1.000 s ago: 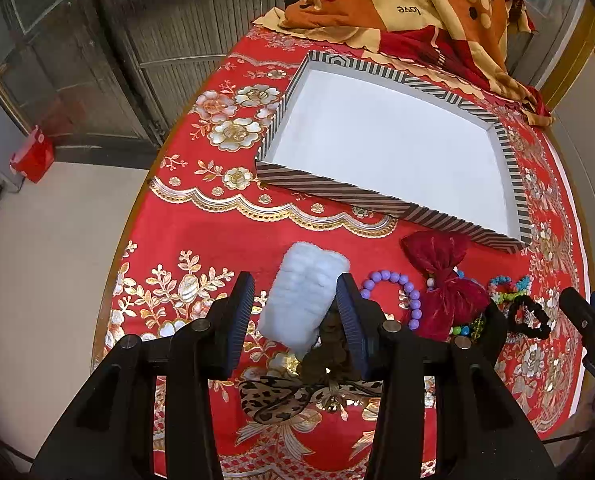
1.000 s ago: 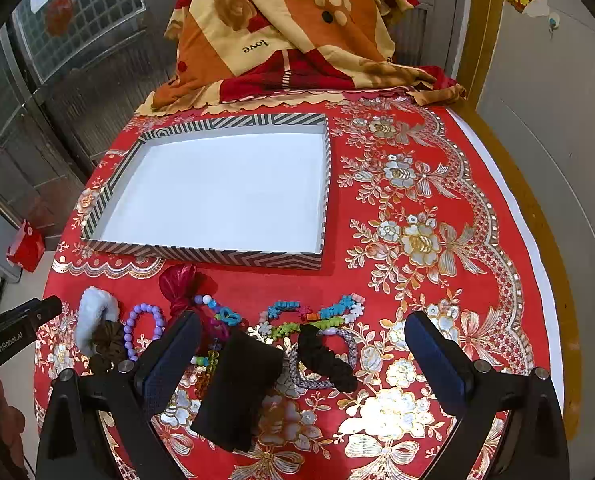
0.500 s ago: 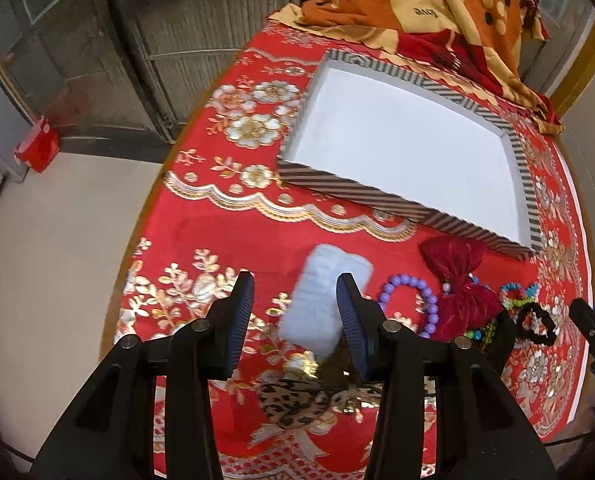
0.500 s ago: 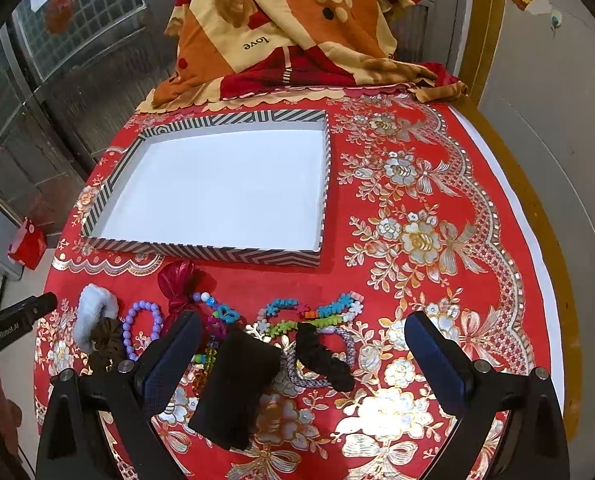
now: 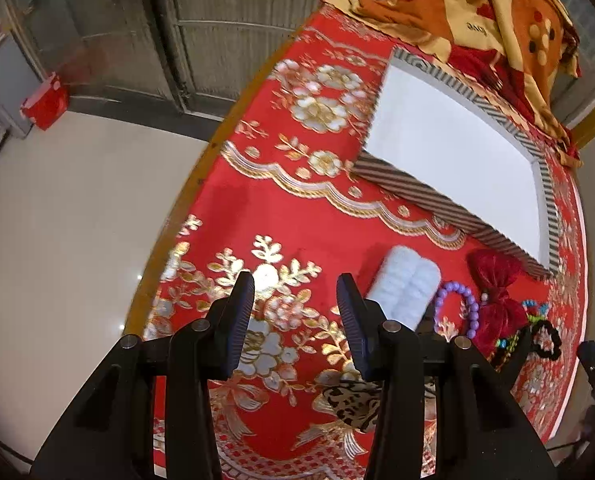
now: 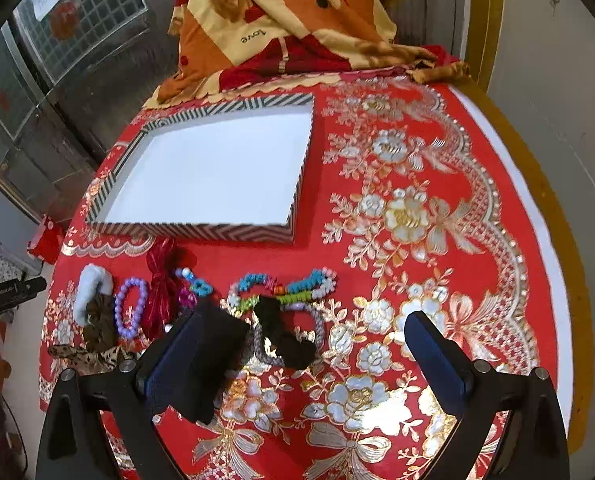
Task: Organize jewelry
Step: 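Position left tool over white fluffy scrunchie while right tool aligns over black scrunchie, then close left tool on white fluffy scrunchie while right tool grasps black scrunchie, lift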
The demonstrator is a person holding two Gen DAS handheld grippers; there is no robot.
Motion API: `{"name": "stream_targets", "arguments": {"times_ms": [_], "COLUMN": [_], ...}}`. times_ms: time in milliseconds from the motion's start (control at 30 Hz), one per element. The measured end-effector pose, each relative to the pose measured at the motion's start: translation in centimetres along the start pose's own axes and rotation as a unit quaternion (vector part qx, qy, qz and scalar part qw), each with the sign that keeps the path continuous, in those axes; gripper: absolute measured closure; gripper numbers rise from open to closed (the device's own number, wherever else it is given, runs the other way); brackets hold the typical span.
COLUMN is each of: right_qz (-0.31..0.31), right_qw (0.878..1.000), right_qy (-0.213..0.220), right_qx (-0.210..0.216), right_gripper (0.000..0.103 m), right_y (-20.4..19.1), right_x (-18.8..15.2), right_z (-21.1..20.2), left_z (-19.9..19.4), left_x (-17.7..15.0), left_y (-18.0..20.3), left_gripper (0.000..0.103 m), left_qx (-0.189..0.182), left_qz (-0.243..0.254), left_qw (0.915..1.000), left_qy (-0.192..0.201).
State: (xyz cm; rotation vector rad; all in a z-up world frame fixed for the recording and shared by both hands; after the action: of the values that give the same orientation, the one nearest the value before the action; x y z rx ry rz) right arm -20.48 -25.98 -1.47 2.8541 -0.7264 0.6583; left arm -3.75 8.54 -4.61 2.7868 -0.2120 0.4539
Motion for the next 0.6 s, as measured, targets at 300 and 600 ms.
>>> {"name": "stream_targets", "arguments": {"times_ms": [300,600], "right_qz": [-0.012,-0.039], "right_qw": [1.0,0.998], "right_qy": [-0.014,-0.042], "right_qx": [-0.005,0.029], "right_gripper": [0.022,0.038], "right_y": [1.7,0.0], "right_x": [-0.9,-1.6], "right_z": [1.6,3.2], "left_z": [3.1,5.4], "left_x": [-0.8,-0.2], "left_y": [2.9,4.5], "left_gripper": [0.052,0.052], "left_qx": [-0.033,-0.021], "left_qz": [0.029,0.054], "left_qw": [0.9979,0.9957], "left_qy": [-0.048,-0.072]}}
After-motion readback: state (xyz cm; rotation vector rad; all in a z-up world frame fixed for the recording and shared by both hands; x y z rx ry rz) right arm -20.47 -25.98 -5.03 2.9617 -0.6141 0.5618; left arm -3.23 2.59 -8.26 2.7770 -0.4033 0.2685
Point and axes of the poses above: each gripper's, at about its wrist camera, not at the fingertips, and z roughly the way its jaws point, y to its right, x to its top, the point moved 3 cm from there along z, roughly the way its jaws point, and after that the axes turned 11 degrees about -x, right-handed, at the moved point
